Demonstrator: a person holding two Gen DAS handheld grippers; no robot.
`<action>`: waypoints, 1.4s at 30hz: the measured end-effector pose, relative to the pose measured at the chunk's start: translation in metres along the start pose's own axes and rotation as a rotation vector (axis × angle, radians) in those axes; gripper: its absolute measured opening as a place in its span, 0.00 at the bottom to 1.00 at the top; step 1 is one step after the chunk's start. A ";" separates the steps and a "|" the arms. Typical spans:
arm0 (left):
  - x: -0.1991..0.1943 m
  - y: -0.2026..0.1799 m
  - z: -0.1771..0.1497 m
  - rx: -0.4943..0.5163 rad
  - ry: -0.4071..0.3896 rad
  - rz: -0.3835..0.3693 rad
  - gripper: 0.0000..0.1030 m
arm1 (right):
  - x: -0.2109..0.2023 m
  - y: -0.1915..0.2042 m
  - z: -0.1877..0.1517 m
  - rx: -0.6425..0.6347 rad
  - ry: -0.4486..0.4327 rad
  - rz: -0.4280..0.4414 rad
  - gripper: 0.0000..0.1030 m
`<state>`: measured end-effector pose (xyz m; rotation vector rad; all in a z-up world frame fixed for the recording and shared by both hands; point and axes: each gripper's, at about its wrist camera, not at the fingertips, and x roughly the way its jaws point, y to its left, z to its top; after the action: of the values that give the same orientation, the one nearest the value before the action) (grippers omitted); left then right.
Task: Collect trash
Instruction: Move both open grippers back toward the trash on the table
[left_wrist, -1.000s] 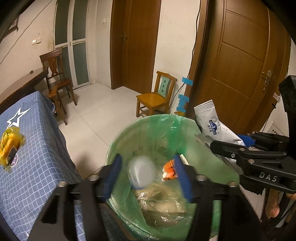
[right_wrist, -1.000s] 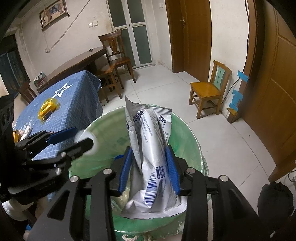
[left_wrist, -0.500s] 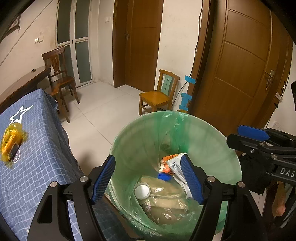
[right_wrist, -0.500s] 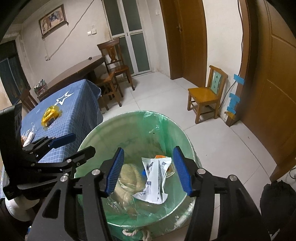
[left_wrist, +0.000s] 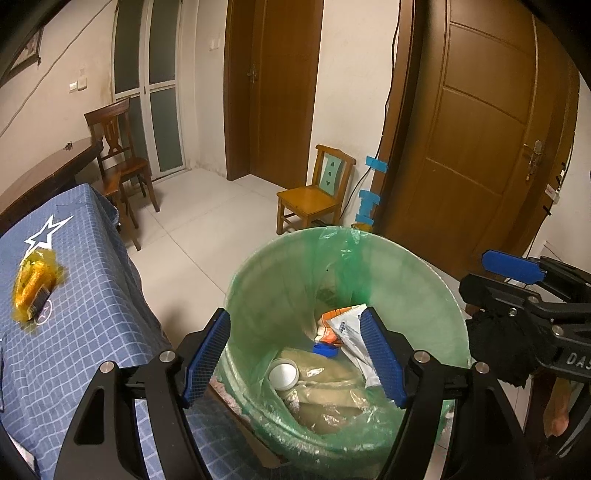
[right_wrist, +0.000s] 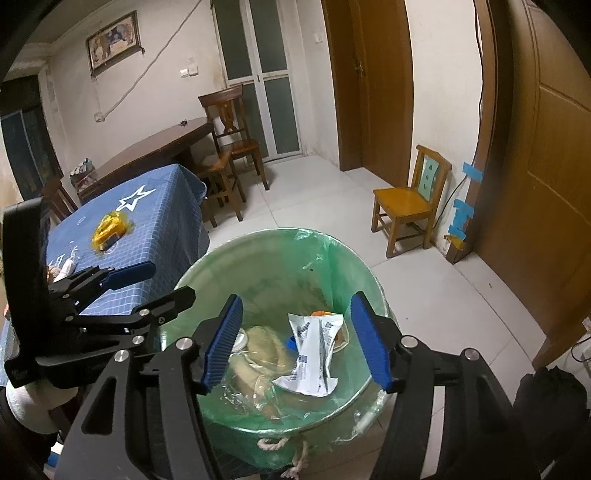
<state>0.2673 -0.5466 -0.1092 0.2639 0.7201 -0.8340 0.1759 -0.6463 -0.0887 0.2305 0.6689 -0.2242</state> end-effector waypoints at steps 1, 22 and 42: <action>-0.003 0.000 0.000 -0.002 -0.001 -0.001 0.72 | -0.005 0.005 -0.002 -0.006 -0.015 0.003 0.60; -0.223 0.211 -0.116 -0.247 -0.091 0.173 0.71 | -0.030 0.159 -0.049 -0.218 -0.077 0.300 0.82; -0.373 0.372 -0.280 -0.418 0.016 0.245 0.72 | -0.006 0.398 -0.105 -0.908 0.152 0.695 0.77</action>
<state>0.2436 0.0488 -0.0861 -0.0176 0.8398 -0.4349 0.2201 -0.2377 -0.1098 -0.4022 0.7417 0.7662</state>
